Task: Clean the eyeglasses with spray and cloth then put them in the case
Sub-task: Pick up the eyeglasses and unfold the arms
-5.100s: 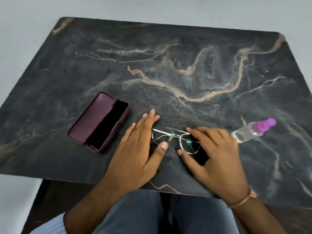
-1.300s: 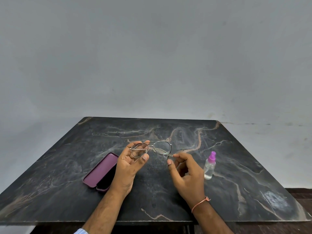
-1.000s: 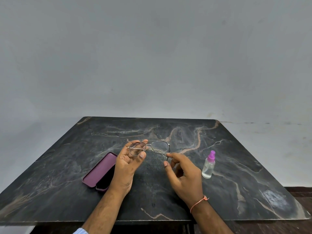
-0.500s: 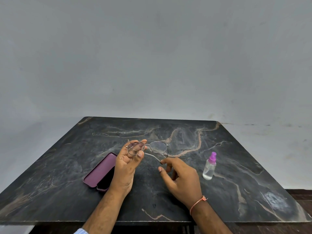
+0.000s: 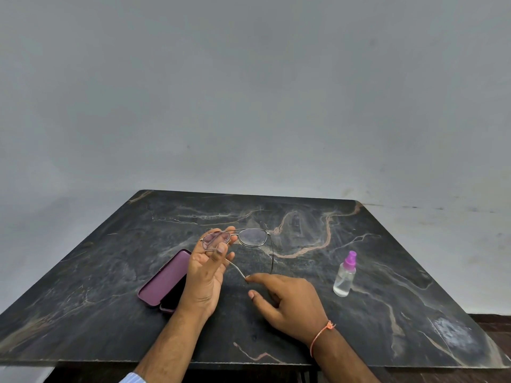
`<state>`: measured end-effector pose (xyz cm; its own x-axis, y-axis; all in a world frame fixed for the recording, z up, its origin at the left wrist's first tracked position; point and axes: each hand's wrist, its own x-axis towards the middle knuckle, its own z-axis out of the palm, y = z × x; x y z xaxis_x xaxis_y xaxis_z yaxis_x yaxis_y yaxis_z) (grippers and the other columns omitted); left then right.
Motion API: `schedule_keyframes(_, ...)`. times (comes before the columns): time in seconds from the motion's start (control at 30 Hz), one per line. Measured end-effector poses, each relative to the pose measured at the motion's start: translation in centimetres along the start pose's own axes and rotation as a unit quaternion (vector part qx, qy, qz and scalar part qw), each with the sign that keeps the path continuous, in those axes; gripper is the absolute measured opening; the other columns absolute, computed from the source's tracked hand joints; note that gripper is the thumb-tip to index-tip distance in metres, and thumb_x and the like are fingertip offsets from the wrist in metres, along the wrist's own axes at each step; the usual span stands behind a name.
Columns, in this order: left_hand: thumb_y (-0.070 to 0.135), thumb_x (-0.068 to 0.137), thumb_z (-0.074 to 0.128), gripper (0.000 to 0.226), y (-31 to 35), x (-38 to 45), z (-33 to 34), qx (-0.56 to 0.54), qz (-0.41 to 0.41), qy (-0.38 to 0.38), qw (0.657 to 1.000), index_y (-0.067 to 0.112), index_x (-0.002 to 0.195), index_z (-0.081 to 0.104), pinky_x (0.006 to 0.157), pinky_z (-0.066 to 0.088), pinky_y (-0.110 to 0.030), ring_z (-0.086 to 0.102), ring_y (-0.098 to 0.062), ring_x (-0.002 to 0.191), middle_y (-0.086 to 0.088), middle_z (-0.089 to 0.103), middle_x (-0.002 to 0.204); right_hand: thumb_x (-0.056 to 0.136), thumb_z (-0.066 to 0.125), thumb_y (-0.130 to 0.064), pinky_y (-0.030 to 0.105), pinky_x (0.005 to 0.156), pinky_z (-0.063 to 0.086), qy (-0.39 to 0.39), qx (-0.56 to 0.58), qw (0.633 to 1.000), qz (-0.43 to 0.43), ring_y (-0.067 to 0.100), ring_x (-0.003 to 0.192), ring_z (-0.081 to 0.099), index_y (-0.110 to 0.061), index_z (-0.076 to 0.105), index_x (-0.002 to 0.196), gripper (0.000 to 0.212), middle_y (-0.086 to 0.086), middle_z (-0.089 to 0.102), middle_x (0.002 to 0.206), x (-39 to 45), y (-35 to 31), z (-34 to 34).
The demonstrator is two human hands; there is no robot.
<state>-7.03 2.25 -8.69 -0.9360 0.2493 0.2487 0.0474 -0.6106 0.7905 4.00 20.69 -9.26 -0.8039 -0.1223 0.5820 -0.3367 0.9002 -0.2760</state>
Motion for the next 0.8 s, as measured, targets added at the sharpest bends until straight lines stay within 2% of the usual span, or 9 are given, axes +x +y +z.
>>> schedule_keyframes(0.1, 0.059, 0.055, 0.108, 0.086, 0.2, -0.1, 0.1, 0.003, 0.000, 0.002, 1.000, 0.027, 0.123, 0.067, 0.101, 0.056, -0.034, 0.078, -0.011, 0.121, 0.002, 0.081, 0.136, 0.101, 0.062, -0.055, 0.028, 0.057, 0.051, -0.012, -0.021, 0.999, -0.027, 0.006, 0.070, 0.067, -0.049, 0.066, 0.132, 0.033, -0.015, 0.074, 0.079, 0.0, 0.1, 0.4)
schedule_keyframes(0.23, 0.053, 0.057, 0.108, 0.083, 0.4, -0.3, 0.3, 0.006, 0.001, 0.011, 1.000, 0.025, 0.124, 0.066, 0.102, 0.056, -0.034, 0.079, -0.011, 0.121, 0.002, 0.082, 0.134, 0.102, 0.058, -0.058, 0.023, 0.054, 0.037, -0.009, -0.058, 0.996, -0.069, 0.009, 0.065, 0.068, -0.051, 0.063, 0.137, 0.036, -0.011, 0.072, 0.069, 0.1, 0.2, 0.8)
schedule_keyframes(0.27, 0.044, 0.063, 0.106, 0.075, 0.3, -0.2, 0.2, 0.008, 0.000, 0.015, 1.000, 0.025, 0.124, 0.066, 0.102, 0.056, -0.034, 0.079, -0.012, 0.121, 0.002, 0.082, 0.133, 0.103, 0.057, -0.059, 0.023, 0.054, 0.035, -0.010, -0.062, 0.995, -0.074, 0.009, 0.065, 0.068, -0.051, 0.063, 0.137, 0.036, -0.010, 0.071, 0.068, 0.1, 0.3, 0.9)
schedule_keyframes(0.37, 0.017, 0.087, 0.078, 0.039, 0.0, -0.3, 0.1, 0.029, 0.011, 0.015, 0.999, 0.023, 0.123, 0.065, 0.103, 0.054, -0.037, 0.075, -0.017, 0.124, 0.002, 0.083, 0.130, 0.104, 0.055, -0.061, 0.024, 0.055, 0.040, -0.007, -0.048, 0.996, -0.071, 0.008, 0.067, 0.068, -0.051, 0.063, 0.138, 0.037, -0.011, 0.071, 0.071, 0.0, 0.4, 0.9)
schedule_keyframes(0.47, 0.007, 0.088, 0.070, 0.037, -0.2, -0.3, 0.0, 0.046, 0.017, 0.008, 0.999, 0.021, 0.122, 0.066, 0.096, 0.063, -0.030, 0.081, -0.014, 0.115, 0.000, 0.085, 0.126, 0.102, 0.061, -0.061, 0.023, 0.058, 0.050, 0.055, 0.008, 0.998, -0.024, 0.003, 0.067, 0.064, -0.045, 0.070, 0.130, 0.034, -0.015, 0.068, 0.076, 0.0, 0.4, 0.6)
schedule_keyframes(0.53, 0.008, 0.084, 0.080, 0.043, -0.2, -0.3, 0.2, 0.062, 0.024, -0.001, 0.998, 0.019, 0.122, 0.065, 0.094, 0.065, -0.026, 0.082, -0.014, 0.111, -0.002, 0.085, 0.126, 0.099, 0.066, -0.062, 0.018, 0.059, 0.045, 0.123, 0.081, 0.989, 0.032, 0.000, 0.058, 0.055, -0.040, 0.077, 0.121, 0.033, -0.015, 0.055, 0.064, 0.0, 0.6, 0.2)
schedule_keyframes(0.6, 0.016, 0.079, 0.087, 0.051, -0.3, -0.5, 0.5, 0.086, 0.033, -0.015, 0.996, 0.016, 0.124, 0.065, 0.099, 0.064, -0.026, 0.080, -0.016, 0.115, -0.004, 0.084, 0.128, 0.094, 0.073, -0.063, 0.018, 0.060, 0.044, 0.167, 0.178, 0.965, 0.091, 0.000, 0.054, 0.049, -0.038, 0.080, 0.119, 0.035, -0.014, 0.048, 0.058, 0.1, 0.8, -0.2)
schedule_keyframes(0.7, 0.018, 0.077, 0.089, 0.054, -0.3, -1.0, 1.0, 0.120, 0.037, -0.045, 0.991, 0.015, 0.125, 0.064, 0.102, 0.061, -0.026, 0.077, -0.016, 0.123, -0.007, 0.083, 0.132, 0.083, 0.082, -0.067, 0.025, 0.059, 0.043, 0.166, 0.296, 0.930, 0.144, 0.003, 0.057, 0.047, -0.041, 0.078, 0.125, 0.050, -0.004, 0.051, 0.061, 0.4, 1.1, -0.7)
schedule_keyframes(0.8, 0.023, 0.076, 0.089, 0.057, -0.2, -1.2, 1.3, 0.133, 0.045, -0.066, 0.988, 0.014, 0.126, 0.063, 0.106, 0.059, -0.028, 0.075, -0.021, 0.129, -0.010, 0.081, 0.135, 0.074, 0.088, -0.069, 0.027, 0.060, 0.040, 0.148, 0.349, 0.913, 0.153, 0.009, 0.060, 0.045, -0.046, 0.073, 0.134, 0.066, -0.006, 0.052, 0.066, 0.5, 1.2, -0.8)
